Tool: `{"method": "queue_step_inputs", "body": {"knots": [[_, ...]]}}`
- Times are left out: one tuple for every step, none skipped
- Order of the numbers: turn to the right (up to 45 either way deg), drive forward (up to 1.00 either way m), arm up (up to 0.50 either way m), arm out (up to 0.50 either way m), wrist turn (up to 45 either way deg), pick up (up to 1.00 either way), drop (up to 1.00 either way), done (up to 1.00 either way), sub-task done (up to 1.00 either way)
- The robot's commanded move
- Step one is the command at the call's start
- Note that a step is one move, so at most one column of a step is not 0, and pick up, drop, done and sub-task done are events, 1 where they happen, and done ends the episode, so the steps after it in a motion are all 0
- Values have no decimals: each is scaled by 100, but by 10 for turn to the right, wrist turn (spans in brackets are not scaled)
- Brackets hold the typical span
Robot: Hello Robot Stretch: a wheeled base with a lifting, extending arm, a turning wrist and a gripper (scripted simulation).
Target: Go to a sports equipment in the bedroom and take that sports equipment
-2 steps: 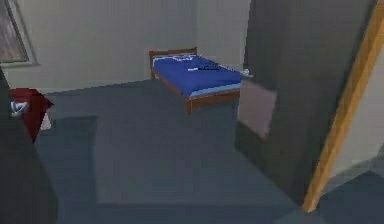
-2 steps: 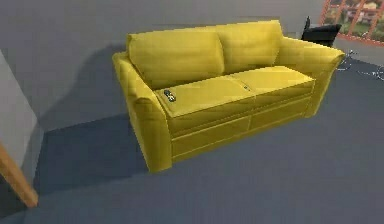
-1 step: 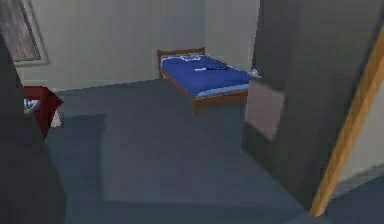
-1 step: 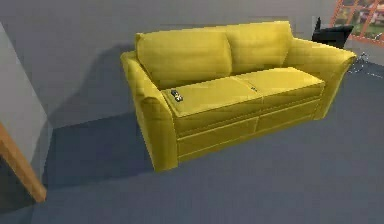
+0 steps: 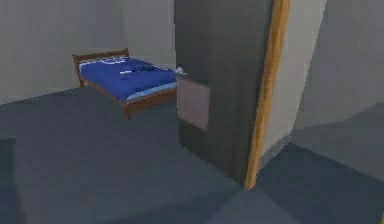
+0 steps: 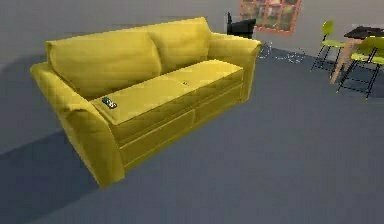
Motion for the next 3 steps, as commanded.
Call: {"method": "queue_step_inputs", "body": {"knots": [[0, 40, 0, 0, 0, 0, 0, 0, 0], [-450, 0, 0, 0, 0, 0, 0, 0, 0], [-390, 0, 0, 0, 0, 0, 0, 0, 0]]}}
